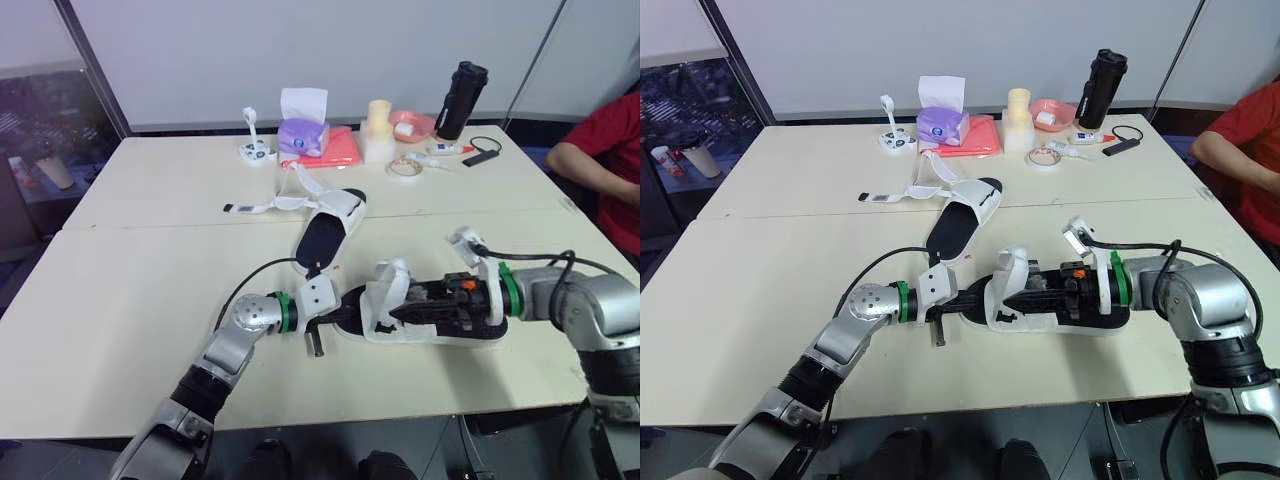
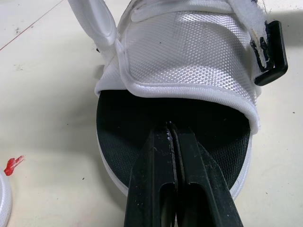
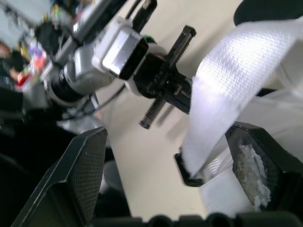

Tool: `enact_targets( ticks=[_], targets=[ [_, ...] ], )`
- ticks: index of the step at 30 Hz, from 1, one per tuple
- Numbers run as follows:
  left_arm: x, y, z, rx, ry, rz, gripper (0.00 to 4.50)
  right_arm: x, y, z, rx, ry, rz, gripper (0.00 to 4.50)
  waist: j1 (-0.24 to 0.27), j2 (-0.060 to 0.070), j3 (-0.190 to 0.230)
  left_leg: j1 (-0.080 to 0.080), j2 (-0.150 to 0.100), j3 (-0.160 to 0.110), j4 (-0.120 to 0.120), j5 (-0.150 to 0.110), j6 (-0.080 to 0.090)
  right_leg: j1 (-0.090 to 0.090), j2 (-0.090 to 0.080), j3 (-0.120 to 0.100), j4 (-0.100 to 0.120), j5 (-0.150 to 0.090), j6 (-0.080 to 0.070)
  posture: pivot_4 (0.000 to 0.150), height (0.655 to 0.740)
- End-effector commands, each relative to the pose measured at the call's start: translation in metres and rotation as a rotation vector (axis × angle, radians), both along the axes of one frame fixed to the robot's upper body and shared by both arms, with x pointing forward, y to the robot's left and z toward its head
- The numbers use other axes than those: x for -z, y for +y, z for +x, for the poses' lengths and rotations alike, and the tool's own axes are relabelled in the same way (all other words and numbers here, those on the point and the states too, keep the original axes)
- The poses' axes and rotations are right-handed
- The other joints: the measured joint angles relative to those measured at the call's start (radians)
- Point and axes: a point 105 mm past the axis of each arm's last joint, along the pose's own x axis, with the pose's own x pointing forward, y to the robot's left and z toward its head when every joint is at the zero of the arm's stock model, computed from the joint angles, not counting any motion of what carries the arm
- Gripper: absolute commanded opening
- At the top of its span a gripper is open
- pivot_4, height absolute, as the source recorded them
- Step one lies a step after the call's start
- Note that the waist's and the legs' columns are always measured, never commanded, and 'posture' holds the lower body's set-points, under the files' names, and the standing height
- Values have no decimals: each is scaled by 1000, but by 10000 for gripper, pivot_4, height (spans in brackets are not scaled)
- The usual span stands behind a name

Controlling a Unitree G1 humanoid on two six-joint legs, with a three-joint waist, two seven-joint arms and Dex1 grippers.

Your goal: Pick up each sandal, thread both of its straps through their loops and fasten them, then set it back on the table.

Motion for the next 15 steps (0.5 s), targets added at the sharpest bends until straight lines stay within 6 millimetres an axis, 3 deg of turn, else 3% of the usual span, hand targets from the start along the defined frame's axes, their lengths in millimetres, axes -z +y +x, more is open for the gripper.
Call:
enact_targets(
  ticks=[1, 3, 8, 15],
  targets=[
    [43, 8, -9, -12, 131, 114, 0, 2, 2, -4, 60, -2, 15, 36105, 0, 0, -1, 0, 0, 0, 0, 0, 0, 0, 0, 0, 0, 0, 0, 1500, 7400],
    [44, 6, -9, -5, 131, 118, 0, 5, 7, -3, 91, -4, 28, 28800, 0, 0, -1, 0, 0, 0, 0, 0, 0, 0, 0, 0, 0, 0, 0, 1500, 7400],
    [44, 5, -8, 0, 131, 122, 0, 11, 17, -4, 127, -3, 40, 2361, 1, 1, -2, 0, 0, 0, 0, 0, 0, 0, 0, 0, 0, 0, 0, 1500, 7400],
    [46, 6, -7, -1, 131, 124, 0, 12, 13, -7, 85, -40, -62, 835, 1, 1, -2, 0, 0, 0, 1, 0, 0, 0, 0, 0, 0, 0, 0, 1500, 7400]
  ],
)
